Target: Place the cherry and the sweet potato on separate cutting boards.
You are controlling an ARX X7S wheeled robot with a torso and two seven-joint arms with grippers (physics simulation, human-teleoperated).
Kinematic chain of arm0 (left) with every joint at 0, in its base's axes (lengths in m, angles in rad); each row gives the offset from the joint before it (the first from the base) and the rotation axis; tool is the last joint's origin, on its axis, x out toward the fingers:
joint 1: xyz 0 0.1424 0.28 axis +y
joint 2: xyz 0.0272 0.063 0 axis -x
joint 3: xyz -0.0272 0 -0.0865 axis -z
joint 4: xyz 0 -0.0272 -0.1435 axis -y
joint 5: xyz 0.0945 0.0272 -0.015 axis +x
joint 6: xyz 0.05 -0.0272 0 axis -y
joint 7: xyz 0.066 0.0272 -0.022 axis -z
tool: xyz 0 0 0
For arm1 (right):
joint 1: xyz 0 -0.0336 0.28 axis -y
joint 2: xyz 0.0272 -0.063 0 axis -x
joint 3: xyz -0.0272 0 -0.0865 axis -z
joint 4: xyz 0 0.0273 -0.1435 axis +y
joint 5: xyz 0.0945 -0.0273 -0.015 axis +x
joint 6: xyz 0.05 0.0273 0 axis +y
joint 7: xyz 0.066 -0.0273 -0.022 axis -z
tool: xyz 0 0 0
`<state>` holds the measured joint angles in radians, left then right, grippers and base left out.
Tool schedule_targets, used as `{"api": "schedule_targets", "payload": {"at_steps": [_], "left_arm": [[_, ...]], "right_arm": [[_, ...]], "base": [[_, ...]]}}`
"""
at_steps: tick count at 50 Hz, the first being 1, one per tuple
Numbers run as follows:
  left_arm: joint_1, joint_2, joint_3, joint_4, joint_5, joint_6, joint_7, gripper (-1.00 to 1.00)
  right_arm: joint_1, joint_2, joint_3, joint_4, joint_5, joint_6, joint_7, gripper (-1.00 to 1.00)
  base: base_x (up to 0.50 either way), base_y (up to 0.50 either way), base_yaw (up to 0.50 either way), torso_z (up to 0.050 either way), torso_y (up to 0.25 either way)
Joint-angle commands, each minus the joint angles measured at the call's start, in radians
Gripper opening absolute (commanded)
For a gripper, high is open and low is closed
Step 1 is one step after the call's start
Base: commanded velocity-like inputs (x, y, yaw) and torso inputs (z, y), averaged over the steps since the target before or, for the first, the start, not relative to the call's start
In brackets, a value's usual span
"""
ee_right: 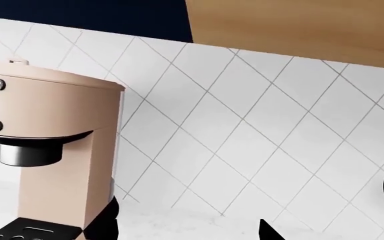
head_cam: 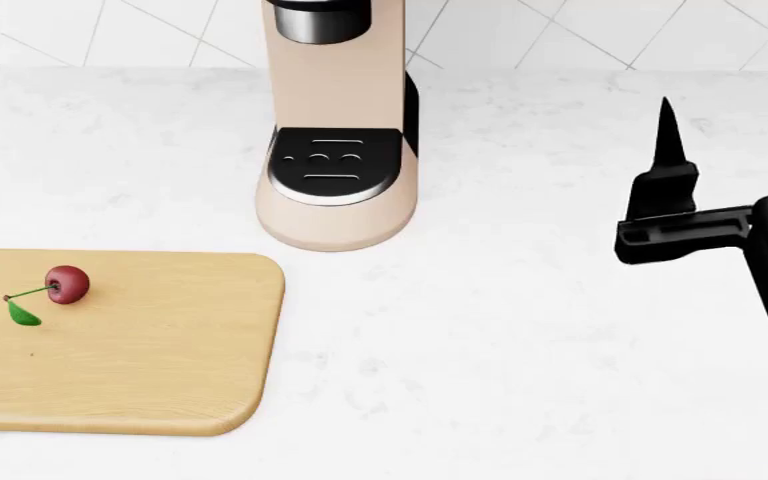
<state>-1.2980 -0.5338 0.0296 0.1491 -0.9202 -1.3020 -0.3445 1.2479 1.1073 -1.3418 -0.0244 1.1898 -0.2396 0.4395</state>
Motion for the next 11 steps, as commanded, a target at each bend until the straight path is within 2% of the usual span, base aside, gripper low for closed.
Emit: {"api": "schedule_targets", "payload": {"at_steps": [1, 6, 11], "left_arm": [[0.072, -0.018, -0.08, 0.108, -0.077, -0.059, -0.053, 1.0], [0.143, -0.018, -0.115, 0.189, -0.133, -0.093, -0.081, 1.0], [0.124, -0.02, -0.14, 0.191, -0.156, -0.109, -0.102, 1.0]], "right_arm": [[-0.024, -0.006, 0.014, 0.012, -0.034, -0.068, 0.0, 1.0], [-0.04, -0.009, 0.027, 0.016, -0.019, -0.096, 0.032, 1.0], [-0.041, -0.011, 0.027, 0.021, -0.07, -0.108, 0.061, 1.0]], "base": [[0.0, 0.0, 0.0, 0.0, 0.0], [0.0, 0.0, 0.0, 0.0, 0.0], [0.0, 0.0, 0.0, 0.0, 0.0]]}}
